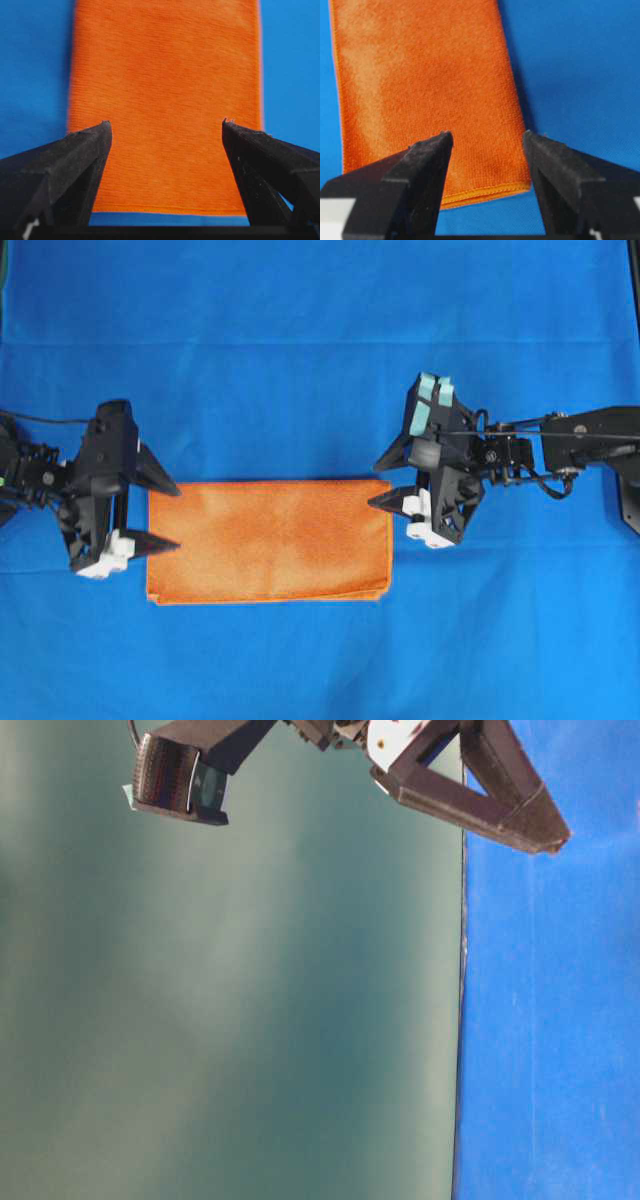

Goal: Fold the orange towel.
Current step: 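Release the corners and lift both grippers away from the towel, then grasp the far corners of the folded towel with both grippers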

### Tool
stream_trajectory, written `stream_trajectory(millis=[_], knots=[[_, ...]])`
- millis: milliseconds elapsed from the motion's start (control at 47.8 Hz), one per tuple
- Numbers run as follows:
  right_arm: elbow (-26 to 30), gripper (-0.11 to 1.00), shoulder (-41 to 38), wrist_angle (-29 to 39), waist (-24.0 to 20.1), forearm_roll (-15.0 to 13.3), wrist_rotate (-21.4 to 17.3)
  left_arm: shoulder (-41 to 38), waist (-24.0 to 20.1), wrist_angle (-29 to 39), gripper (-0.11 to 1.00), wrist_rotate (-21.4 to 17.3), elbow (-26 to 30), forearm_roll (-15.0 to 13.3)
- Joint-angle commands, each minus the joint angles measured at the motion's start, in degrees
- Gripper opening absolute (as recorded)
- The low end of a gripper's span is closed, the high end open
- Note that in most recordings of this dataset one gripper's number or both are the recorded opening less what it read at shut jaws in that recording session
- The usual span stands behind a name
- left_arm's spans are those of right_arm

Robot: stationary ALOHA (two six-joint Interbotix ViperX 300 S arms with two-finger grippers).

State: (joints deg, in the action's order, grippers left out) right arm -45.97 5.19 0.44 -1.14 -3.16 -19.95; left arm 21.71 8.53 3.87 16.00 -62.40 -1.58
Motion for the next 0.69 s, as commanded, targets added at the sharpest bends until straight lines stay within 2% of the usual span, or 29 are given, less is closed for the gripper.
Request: stream_trajectory(millis=[0,356,670], knots=[[1.1,0.61,-0.5,-0.4,0.2,-0.2,0.1,-0.3,-1.4,-0.1,0.83,-0.6,0.4,0.0],[2.4,0.61,-8.5,-0.1,1.1,-0.1,-0.2,-11.0,-7.1,-2.5,0.83,-1.8,-0.8,0.0],[1.9,0.61,-8.9,-0.4,1.1,0.1,-0.2,-10.7,-7.3,-2.5,0.79,-1.5,-1.8,0.0]])
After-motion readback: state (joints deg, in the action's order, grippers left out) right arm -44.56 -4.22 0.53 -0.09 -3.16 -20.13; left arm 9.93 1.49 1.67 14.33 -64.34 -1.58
